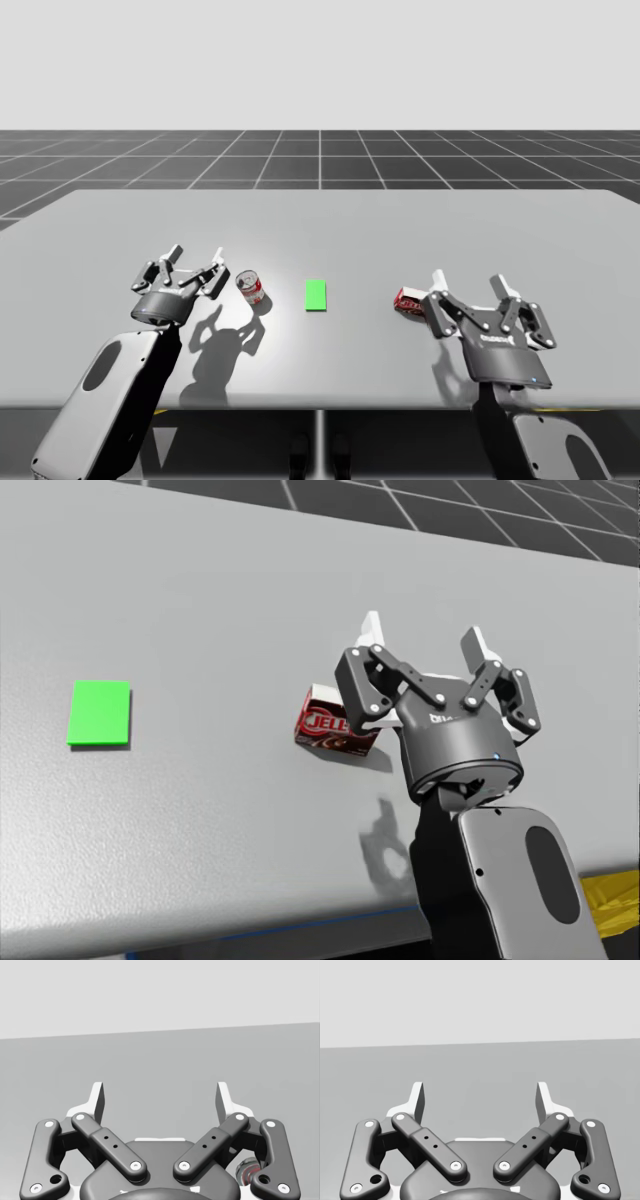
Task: Look at the card. If it is red, pick the object on the left. If it is green, pick the object on the right.
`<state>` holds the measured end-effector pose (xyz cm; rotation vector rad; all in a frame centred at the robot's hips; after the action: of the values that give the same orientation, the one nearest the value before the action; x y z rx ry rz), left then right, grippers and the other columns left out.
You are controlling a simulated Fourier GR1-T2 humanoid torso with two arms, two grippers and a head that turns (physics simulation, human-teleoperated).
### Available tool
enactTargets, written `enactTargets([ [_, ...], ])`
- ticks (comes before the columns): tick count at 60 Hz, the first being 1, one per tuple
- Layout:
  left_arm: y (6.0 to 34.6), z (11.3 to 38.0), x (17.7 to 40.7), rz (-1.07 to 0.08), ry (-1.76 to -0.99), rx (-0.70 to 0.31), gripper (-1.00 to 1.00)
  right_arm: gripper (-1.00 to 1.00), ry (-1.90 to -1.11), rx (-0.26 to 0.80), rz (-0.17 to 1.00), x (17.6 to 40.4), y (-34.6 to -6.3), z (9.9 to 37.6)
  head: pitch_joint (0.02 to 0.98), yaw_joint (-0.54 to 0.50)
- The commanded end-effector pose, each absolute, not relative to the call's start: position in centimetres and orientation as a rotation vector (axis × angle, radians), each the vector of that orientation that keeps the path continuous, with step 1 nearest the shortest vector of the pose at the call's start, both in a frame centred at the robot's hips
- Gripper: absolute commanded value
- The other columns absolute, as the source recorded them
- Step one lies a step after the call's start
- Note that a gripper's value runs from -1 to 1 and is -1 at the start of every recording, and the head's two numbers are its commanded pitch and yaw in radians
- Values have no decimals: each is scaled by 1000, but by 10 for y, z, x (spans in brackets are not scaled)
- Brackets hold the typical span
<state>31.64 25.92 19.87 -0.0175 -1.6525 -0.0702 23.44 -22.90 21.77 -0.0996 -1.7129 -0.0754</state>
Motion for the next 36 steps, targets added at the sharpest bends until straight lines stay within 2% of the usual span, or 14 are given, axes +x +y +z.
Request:
enactTargets([
  [1, 259, 196, 317, -73, -1646, -19, -1000, -1000, -1701, -96, -120, 198, -224, 212, 852, -359],
  [13, 258, 195, 319, -76, -1642, -20, -1000, -1000, -1638, -61, -65, 167, -203, 186, 843, -366],
  [20, 258, 195, 319, -76, -1642, -20, -1000, -1000, -1596, -32, -52, 159, -193, 171, 839, -366],
  [26, 258, 194, 319, -79, -1638, -17, -1000, -1000, -1572, -20, -60, 158, -188, 160, 838, -364],
  [36, 257, 193, 320, -79, -1637, -17, -1000, -1000, -1556, -45, -64, 171, -182, 147, 834, -369],
])
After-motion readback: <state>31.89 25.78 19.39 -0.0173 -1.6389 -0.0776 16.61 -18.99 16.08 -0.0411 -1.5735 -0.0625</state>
